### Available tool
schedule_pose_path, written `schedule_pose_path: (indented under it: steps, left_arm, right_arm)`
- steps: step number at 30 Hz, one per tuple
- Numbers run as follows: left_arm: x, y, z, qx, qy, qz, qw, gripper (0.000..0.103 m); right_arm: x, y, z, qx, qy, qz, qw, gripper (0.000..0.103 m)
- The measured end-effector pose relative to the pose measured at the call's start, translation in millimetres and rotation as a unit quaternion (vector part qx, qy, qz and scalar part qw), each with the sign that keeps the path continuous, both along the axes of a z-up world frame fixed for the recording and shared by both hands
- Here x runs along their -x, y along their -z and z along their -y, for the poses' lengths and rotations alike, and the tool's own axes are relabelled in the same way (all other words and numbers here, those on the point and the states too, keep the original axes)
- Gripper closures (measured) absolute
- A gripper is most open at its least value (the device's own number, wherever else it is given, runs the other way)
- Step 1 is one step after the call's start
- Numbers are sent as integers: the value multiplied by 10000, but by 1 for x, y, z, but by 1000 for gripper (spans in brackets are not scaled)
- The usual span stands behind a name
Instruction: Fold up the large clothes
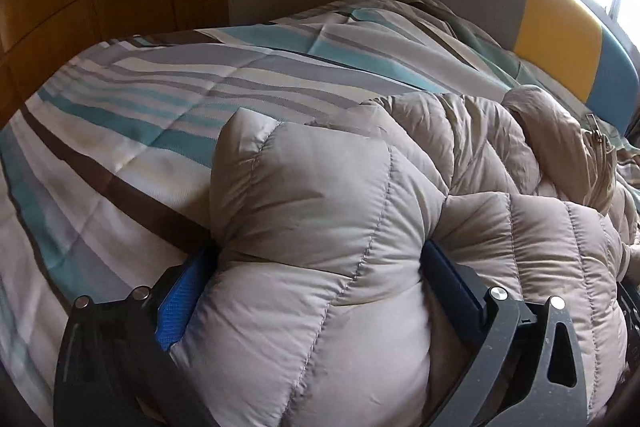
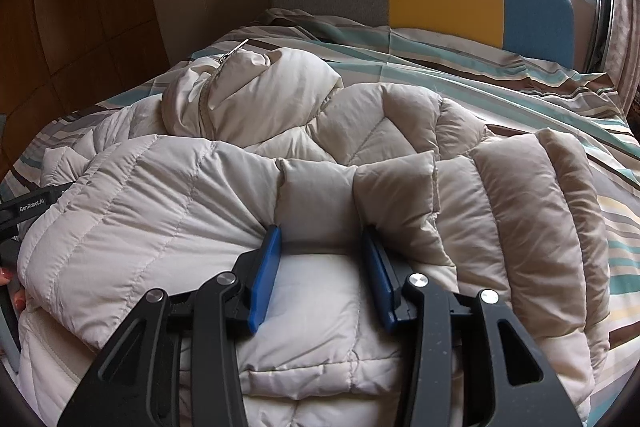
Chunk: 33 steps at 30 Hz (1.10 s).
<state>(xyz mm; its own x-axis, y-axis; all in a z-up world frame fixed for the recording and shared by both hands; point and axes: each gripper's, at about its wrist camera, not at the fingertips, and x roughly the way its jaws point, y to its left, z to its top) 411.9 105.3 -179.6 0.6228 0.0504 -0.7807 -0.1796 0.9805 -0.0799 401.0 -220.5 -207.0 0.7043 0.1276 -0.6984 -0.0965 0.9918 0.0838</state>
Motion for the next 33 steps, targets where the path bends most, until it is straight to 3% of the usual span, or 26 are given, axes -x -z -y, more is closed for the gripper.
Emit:
schedule_pose_path:
  steps: [6,8,11,13,15,19,22,27,30,31,33]
  left_arm:
    - [36,-24,14,-404,26,77,9992,3]
    - [56,-35,20,-585,104,255,9979,3]
    - [76,-44,28,-843,292,586,9943,3]
    - [75,-42,36,-1198,350,683,9898,3]
    - [62,-33,38,-1313,380,504,9893,3]
    - [43,-9,25,-920,326,210,9950,3]
    - [29,6,11,-339,305,-82,9989,3]
    - [30,3,15,-465,305,-109,9984,3]
    - [48,-14,12,-456,246,-171,9985,3]
    - [56,-20,11,-409,243,-140,9988,3]
    - [72,-33,7,-277,264,-13,9993,3]
  right_arm:
    - [5,-9,3,-136,-5,63,9999,58]
    - [14,-19,11,-544,-26,152,9984,47]
    - [29,-31,29,-948,256,271,9948,48]
    - [28,-28,33,-754,483,91,9959,57]
    - [23,-18,34,-657,490,-104,9966,61]
    - [22,-4,19,-62,429,-22,9991,61]
    - [19,3,17,33,426,-41,9991,61]
    - [17,3,23,-135,365,-129,9992,59]
    - [23,-12,29,-274,307,-292,9987,44]
    - [30,-21,31,-323,333,-278,9985,33]
    - [49,-39,36,-365,307,-265,9985,31]
